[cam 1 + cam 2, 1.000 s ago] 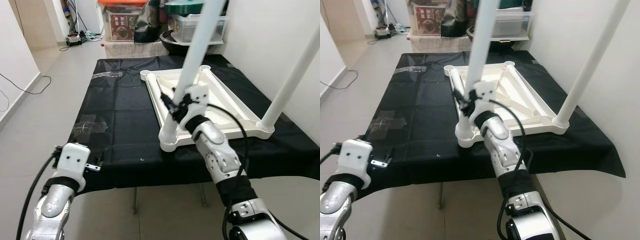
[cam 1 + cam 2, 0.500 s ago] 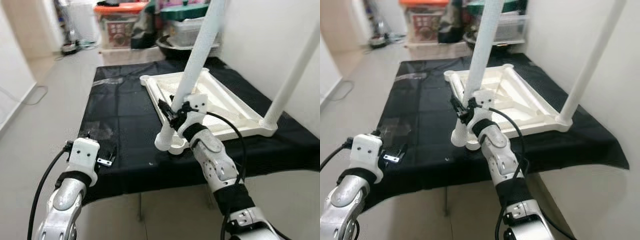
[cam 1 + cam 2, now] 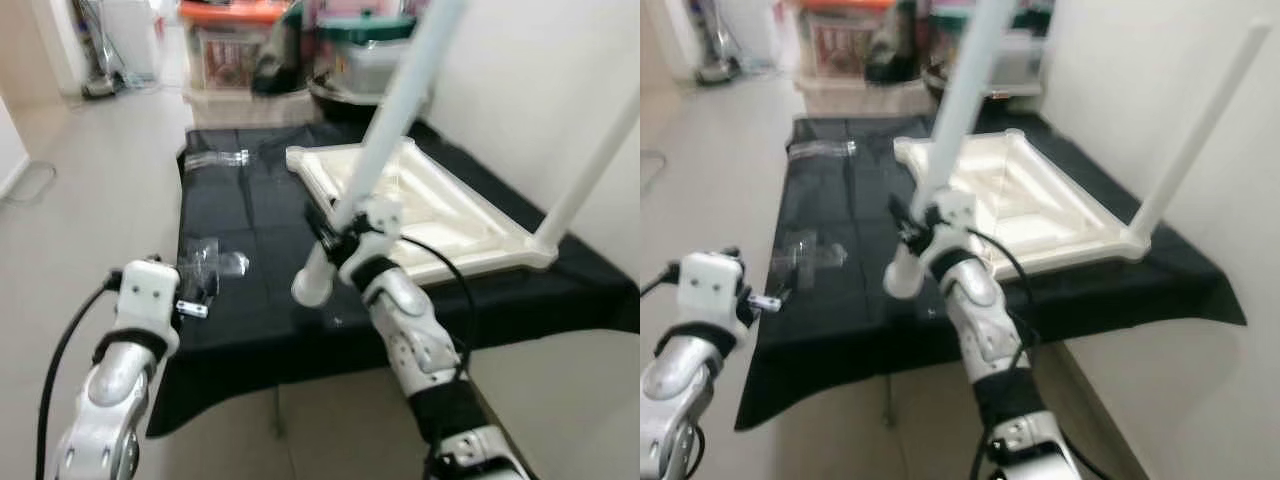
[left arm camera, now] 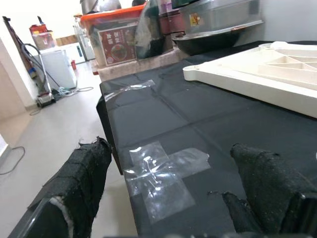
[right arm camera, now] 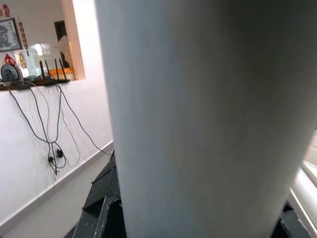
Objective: Building children table
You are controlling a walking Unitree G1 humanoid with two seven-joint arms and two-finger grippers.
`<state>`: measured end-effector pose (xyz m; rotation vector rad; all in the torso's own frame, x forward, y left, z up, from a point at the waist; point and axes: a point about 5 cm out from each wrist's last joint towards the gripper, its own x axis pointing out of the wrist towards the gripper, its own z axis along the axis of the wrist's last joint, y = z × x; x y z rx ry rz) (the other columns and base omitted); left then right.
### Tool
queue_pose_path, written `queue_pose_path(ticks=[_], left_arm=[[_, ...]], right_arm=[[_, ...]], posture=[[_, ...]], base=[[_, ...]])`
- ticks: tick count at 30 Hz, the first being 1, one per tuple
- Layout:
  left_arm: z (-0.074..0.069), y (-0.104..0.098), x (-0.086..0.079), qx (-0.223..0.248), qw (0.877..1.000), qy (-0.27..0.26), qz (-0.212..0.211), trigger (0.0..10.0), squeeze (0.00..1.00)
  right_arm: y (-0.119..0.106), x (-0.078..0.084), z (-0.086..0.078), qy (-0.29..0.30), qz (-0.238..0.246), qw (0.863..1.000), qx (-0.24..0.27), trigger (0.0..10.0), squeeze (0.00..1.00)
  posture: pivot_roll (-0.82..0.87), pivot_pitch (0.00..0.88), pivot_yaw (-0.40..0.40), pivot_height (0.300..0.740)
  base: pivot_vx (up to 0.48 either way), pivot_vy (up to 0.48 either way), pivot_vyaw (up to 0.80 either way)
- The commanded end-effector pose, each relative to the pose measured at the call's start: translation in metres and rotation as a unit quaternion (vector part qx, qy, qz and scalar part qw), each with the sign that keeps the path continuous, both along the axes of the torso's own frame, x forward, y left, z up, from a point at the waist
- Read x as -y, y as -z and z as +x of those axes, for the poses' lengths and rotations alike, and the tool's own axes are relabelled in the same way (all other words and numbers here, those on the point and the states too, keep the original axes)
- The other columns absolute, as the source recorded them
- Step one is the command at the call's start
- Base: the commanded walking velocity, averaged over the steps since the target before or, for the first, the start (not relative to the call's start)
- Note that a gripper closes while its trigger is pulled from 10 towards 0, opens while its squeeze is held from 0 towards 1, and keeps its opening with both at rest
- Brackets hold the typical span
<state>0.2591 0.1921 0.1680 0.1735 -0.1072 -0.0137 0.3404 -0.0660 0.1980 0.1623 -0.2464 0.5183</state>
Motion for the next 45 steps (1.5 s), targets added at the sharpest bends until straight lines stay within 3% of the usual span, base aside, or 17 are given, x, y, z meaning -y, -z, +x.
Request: queue_pose_path(ticks=[1, 11, 30, 45], left_arm=[[0.003, -0.001, 0.003, 0.001, 1.0, 0.004, -0.008, 10.0, 0.0], [0.005, -0.002, 0.012, 0.006, 1.0, 0.025, -0.01, 10.0, 0.0], [0.005, 0.001, 0.019, 0.005, 0.999, 0.037, 0.0, 10.0, 0.0], [0.007, 0.0, 0.022, 0.01, 0.999, 0.037, -0.015, 10.0, 0.0]], right_arm=[[-0.009, 0.006, 0.0, 0.013, 0.002, 1.0, 0.024, 0.0, 0.0], [-0.011, 0.006, 0.0, 0.016, 0.008, 0.999, 0.028, 0.0, 0.0], [-0.012, 0.007, 0.0, 0.017, 0.012, 0.999, 0.029, 0.0, 0.0], [-0.01, 0.01, 0.001, 0.016, 0.01, 0.999, 0.029, 0.0, 0.0]], posture=[[0.03, 0.0, -0.026, 0.74], [0.03, 0.0, -0.024, 0.74], [0.03, 0.0, -0.03, 0.74], [0.02, 0.0, -0.029, 0.74]], base=[[0.368, 0.0, 0.0], [0.402, 0.0, 0.0], [0.0, 0.0, 0.0], [0.0, -0.383, 0.0]])
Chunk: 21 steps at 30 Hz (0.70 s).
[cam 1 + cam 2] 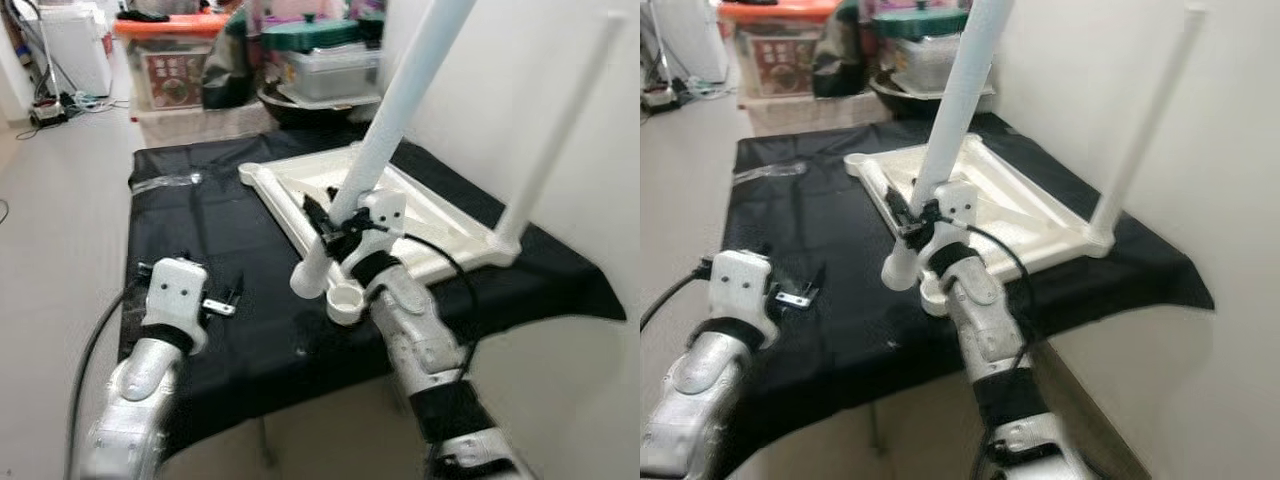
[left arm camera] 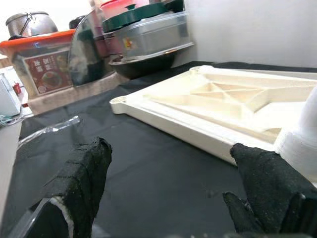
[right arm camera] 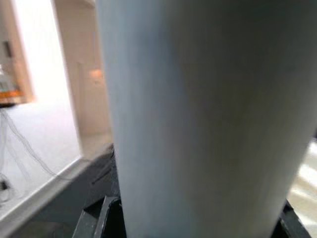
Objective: Building children table
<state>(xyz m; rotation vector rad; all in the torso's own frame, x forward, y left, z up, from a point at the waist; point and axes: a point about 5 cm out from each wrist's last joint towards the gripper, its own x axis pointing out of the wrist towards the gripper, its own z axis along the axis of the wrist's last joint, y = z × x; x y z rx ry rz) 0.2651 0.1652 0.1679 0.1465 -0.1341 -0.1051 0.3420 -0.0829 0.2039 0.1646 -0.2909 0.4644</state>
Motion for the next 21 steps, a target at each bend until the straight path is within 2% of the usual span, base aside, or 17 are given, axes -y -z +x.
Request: queue_pose_path(ticks=[1, 15, 21], left_arm=[[0.0005, 0.0001, -0.0043, 0.0, 1.0, -0.01, -0.004, 10.0, 0.0], [0.0005, 0.0002, -0.0097, 0.006, 1.0, -0.028, -0.009, 10.0, 0.0], [0.0008, -0.002, -0.0108, 0.015, 0.999, -0.033, -0.021, 10.0, 0.0]], right_arm=[[-0.004, -0.0073, -0.001, -0.012, 0.0, 1.0, 0.01, 0.0, 0.0], [-0.0025, -0.0059, 0.0, -0.015, -0.009, 1.0, 0.01, 0.0, 0.0], [-0.0024, -0.0072, 0.0, -0.018, -0.018, 1.0, 0.013, 0.0, 0.0]], posture=[[0.02, 0.0, -0.029, 0.74], [0.02, 0.0, -0.037, 0.74], [0.02, 0.0, -0.037, 0.74]], base=[[0.0, 0.0, 0.0], [0.0, 0.0, 0.0], [0.31, 0.0, 0.0]])
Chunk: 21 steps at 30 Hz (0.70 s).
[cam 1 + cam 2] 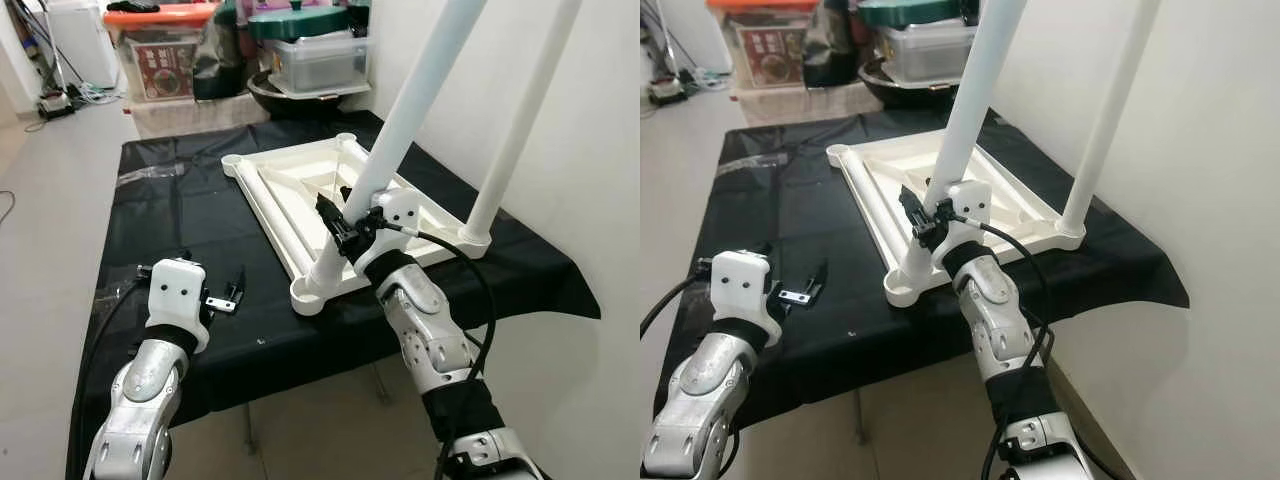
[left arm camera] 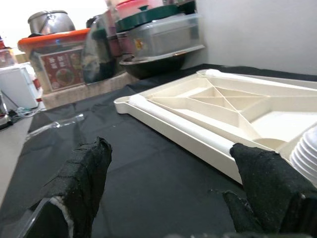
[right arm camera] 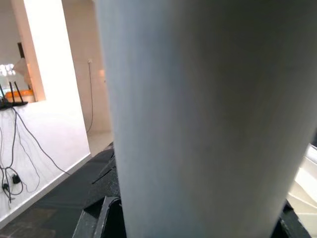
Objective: Building children table
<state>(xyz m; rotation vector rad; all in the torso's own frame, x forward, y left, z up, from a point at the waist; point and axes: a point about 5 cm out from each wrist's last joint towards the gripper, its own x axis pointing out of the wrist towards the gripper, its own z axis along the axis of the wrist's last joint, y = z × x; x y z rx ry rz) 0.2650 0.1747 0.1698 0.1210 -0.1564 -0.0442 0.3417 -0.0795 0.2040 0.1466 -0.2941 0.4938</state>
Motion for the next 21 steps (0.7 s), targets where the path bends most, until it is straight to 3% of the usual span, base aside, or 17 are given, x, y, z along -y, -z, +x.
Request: queue_pose_path(ticks=[1, 4, 21], left_arm=[[0.0009, -0.0001, -0.0014, 0.002, 1.0, -0.004, -0.005, 10.0, 0.0], [0.0012, -0.0008, -0.0012, 0.006, 1.0, -0.004, -0.009, 10.0, 0.0], [-0.001, -0.0012, 0.002, 0.009, 1.0, 0.012, -0.021, 10.0, 0.0]], right_arm=[[-0.0023, -0.0038, 0.0003, -0.005, -0.007, 1.0, 0.008, 0.0, 0.0], [-0.002, -0.0044, 0.0003, -0.006, -0.009, 1.0, 0.008, 0.0, 0.0], [-0.0028, -0.0024, 0.0025, 0.001, -0.003, 1.0, 0.006, 0.0, 0.0]], posture=[[0.02, 0.0, -0.037, 0.74], [0.02, 0.0, -0.038, 0.74], [0.02, 0.0, -0.035, 0.74]], base=[[0.349, 0.0, 0.0], [0.37, 0.0, 0.49], [0.0, 0.0, 0.0]])
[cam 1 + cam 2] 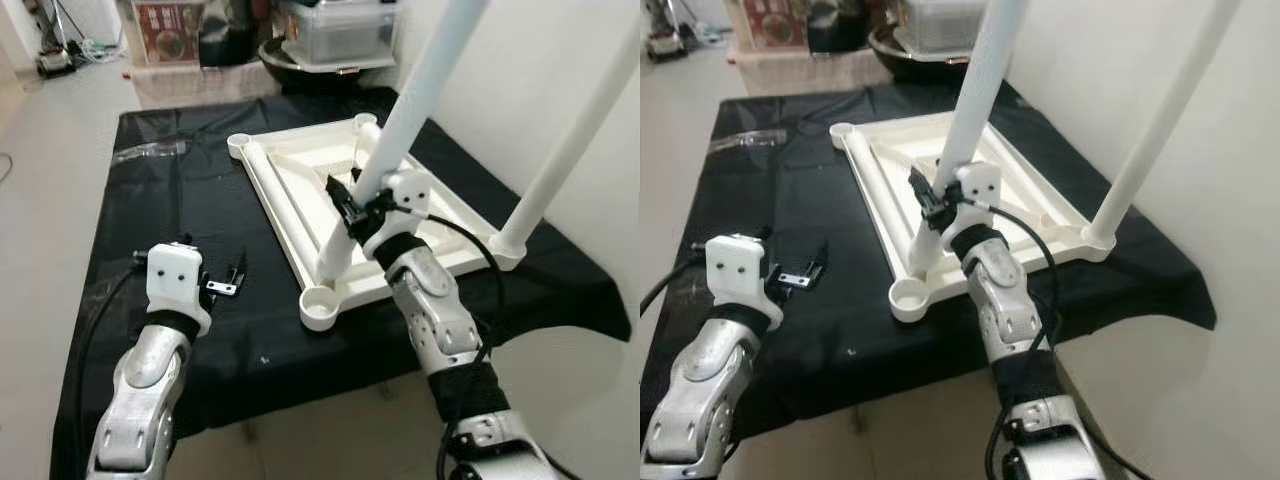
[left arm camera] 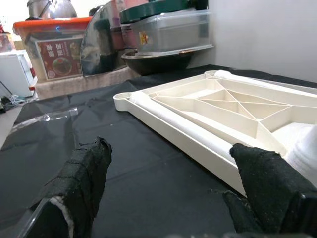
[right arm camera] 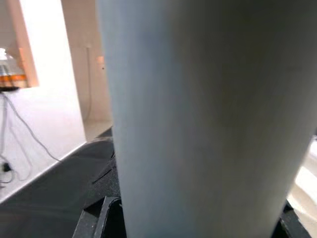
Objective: Building children table
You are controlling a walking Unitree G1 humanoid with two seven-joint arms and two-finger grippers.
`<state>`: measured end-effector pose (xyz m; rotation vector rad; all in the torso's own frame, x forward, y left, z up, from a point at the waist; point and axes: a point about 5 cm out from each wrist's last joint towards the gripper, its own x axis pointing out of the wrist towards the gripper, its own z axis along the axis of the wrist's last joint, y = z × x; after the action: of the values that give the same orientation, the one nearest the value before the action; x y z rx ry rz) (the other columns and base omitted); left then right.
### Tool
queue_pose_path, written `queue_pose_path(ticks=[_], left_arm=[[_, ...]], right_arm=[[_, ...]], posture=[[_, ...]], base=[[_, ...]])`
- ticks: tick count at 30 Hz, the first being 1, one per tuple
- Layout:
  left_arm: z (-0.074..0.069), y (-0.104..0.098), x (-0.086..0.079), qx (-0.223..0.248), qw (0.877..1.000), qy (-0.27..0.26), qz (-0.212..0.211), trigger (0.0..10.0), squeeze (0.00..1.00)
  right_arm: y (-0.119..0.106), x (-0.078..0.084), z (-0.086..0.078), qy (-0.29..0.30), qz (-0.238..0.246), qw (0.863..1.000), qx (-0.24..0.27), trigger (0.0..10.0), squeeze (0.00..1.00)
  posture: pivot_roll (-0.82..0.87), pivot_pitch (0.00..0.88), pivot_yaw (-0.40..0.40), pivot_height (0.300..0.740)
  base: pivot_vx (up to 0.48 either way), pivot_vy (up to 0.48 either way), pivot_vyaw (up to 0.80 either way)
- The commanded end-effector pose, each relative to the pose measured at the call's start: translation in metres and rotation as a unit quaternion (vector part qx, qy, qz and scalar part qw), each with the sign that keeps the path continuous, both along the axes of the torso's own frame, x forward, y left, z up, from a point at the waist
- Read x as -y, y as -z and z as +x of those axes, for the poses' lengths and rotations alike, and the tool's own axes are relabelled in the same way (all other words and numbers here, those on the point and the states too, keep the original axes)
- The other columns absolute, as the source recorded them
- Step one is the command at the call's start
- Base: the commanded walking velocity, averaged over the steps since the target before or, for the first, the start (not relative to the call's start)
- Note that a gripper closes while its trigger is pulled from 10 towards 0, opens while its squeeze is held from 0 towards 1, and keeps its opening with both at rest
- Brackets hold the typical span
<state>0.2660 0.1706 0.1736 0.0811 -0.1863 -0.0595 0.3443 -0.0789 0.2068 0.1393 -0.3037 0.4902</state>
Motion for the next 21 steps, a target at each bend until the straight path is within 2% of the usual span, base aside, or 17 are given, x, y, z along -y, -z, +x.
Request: queue_pose_path(ticks=[1, 10, 21], left_arm=[[-0.002, 0.0024, -0.0021, -0.003, 1.0, 0.002, -0.001, 10.0, 0.0], [-0.0018, 0.0026, -0.0009, -0.004, 1.0, 0.01, -0.005, 10.0, 0.0], [-0.0012, 0.0024, -0.005, -0.009, 1.0, 0.006, 0.001, 10.0, 0.0]], right_arm=[[0.0002, -0.002, -0.0002, -0.002, 0.0, 1.0, 0.001, 0.0, 0.0], [0.0016, -0.0004, -0.0004, 0.002, 0.003, 1.0, 0.0, 0.0, 0.0], [0.0018, -0.0016, -0.0009, 0.004, 0.009, 1.0, -0.001, 0.0, 0.0]], posture=[[0.02, 0.0, -0.033, 0.74], [0.02, 0.0, -0.027, 0.74], [0.02, 0.0, -0.02, 0.74]], base=[[0.0, 0.0, 0.0], [0.0, 0.028, 0.0], [0.0, 0.441, 0.0]])
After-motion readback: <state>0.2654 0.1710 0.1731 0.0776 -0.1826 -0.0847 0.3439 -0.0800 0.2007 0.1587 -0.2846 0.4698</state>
